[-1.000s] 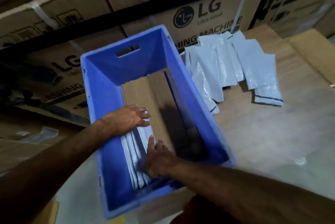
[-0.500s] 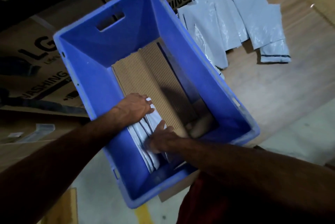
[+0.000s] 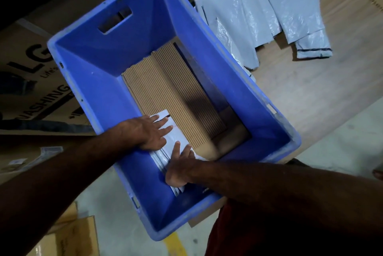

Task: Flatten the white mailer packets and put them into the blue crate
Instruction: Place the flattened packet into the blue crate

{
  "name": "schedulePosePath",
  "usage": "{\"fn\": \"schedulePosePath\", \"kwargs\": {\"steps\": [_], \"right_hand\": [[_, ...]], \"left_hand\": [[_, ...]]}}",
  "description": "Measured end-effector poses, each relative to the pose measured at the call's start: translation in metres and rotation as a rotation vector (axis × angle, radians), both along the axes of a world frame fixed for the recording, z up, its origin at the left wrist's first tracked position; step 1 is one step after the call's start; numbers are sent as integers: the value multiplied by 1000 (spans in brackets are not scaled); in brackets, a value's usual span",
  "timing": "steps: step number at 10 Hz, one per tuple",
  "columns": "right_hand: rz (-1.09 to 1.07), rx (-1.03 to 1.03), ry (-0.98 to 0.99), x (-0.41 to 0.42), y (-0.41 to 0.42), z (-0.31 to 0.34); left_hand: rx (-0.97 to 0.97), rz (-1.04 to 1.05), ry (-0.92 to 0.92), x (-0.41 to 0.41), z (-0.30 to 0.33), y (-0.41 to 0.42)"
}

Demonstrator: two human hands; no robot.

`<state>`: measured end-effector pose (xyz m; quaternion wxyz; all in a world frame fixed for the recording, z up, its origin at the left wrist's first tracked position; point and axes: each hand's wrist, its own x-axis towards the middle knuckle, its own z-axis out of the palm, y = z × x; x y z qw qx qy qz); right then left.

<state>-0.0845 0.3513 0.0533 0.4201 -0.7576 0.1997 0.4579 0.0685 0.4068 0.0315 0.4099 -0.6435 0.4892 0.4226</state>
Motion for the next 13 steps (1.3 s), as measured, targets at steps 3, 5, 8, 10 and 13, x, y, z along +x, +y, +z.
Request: {"fn": "schedulePosePath", "kwargs": {"steps": [3, 5, 8, 10, 13], "right_hand": [[138, -115, -61, 1, -16, -1], [281, -291, -472, 3, -60, 26], [283, -613, -1125, 23, -183, 69], [403, -649, -1199, 47, -277, 64], [688, -642, -1079, 92, -429, 12]], "left_hand": [[-173, 164, -9, -1, 28, -11], [-628, 322, -199, -10, 63, 8], [-1102, 461, -470, -45, 101, -30], [-1214, 601, -581, -70, 118, -112], [-1279, 804, -594, -116, 121, -275]]}}
